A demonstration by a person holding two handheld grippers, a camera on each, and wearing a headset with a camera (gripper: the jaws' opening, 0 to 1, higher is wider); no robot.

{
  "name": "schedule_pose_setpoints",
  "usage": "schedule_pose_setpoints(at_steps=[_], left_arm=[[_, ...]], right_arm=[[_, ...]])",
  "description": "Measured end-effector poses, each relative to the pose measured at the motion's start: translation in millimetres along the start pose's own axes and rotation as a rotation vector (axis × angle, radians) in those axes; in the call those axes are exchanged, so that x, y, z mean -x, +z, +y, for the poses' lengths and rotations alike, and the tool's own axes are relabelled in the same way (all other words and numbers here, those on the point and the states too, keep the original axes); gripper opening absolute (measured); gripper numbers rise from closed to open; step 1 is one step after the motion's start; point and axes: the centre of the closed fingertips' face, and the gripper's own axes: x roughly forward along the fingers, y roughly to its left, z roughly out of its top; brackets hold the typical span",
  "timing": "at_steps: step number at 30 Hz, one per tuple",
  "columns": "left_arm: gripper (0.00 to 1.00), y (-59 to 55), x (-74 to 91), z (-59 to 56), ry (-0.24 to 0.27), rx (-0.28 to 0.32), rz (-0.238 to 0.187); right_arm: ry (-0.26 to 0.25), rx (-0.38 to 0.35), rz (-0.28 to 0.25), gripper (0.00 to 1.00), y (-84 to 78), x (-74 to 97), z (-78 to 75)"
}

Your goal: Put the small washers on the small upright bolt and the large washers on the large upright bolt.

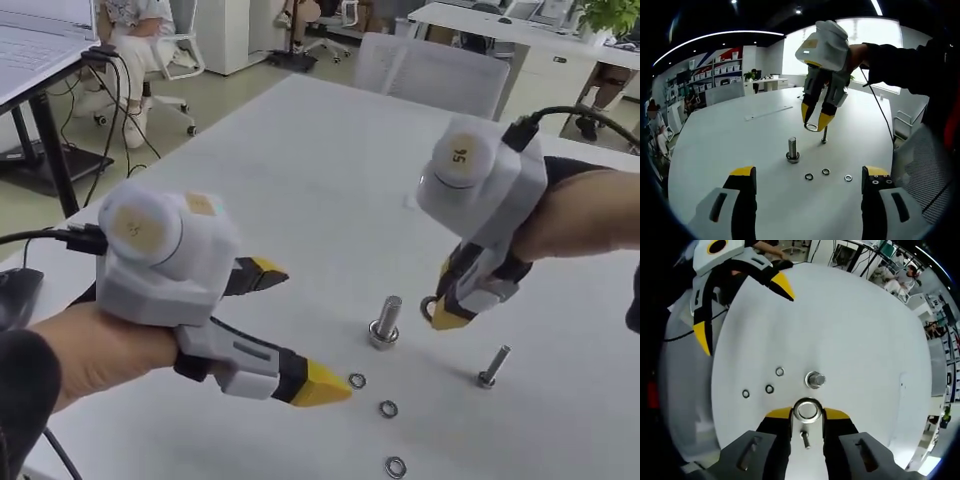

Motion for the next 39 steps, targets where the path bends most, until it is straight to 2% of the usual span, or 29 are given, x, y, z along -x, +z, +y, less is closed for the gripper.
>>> schedule_pose_setpoints(at_steps=[8, 15, 32, 39], left_arm=[[0.87, -0.1, 0.7, 1.2, 0.003, 0.003, -0.001], [0.87, -1.3, 1.3, 3.1, 0.007, 0.009, 0.000], [0.87, -4.7, 2.7, 3.5, 0.011, 0.017, 0.002], [0.87, -4.7, 2.8, 3.0, 0.013, 0.017, 0.000]], right_arm=[[-0.007, 0.041, 0.000, 0.23, 16.3, 2.2, -7.2], [0.000, 0.068, 0.003, 0.23, 27.3, -2.3, -10.3], [0.047, 0.096, 0.036, 0.23, 33.3, -26.7, -11.2], [0.059, 0.097, 0.044, 0.23, 31.7, -31.7, -13.1]])
